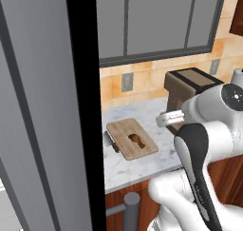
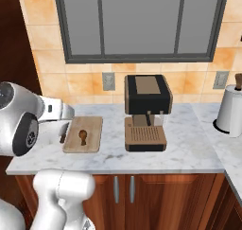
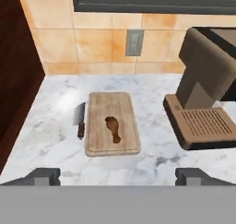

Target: Retrieve the chicken drumstick from the fridge and place it on the cutting board.

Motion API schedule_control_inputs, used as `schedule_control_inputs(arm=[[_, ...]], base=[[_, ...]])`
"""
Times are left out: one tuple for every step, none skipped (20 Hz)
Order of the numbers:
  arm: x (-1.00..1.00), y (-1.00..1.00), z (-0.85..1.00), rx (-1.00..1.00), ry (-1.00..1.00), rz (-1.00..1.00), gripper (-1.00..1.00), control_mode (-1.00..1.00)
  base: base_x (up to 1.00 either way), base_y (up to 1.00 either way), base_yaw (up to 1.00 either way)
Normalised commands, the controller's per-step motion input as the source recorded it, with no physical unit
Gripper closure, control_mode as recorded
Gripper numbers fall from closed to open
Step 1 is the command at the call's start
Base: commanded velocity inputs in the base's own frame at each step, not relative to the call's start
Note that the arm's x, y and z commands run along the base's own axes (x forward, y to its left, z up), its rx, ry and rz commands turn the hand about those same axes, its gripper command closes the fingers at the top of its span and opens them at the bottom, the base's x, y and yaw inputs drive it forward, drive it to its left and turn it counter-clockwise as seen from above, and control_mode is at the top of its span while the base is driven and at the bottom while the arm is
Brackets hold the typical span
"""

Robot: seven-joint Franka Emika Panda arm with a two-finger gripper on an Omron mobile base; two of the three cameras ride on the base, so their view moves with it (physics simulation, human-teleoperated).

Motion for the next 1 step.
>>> schedule_control_inputs(arm=[[0.0,0.0,0.0,0.02,0.0,0.0,-1.0,-1.0]], base=[[0.0,0.0,0.0]])
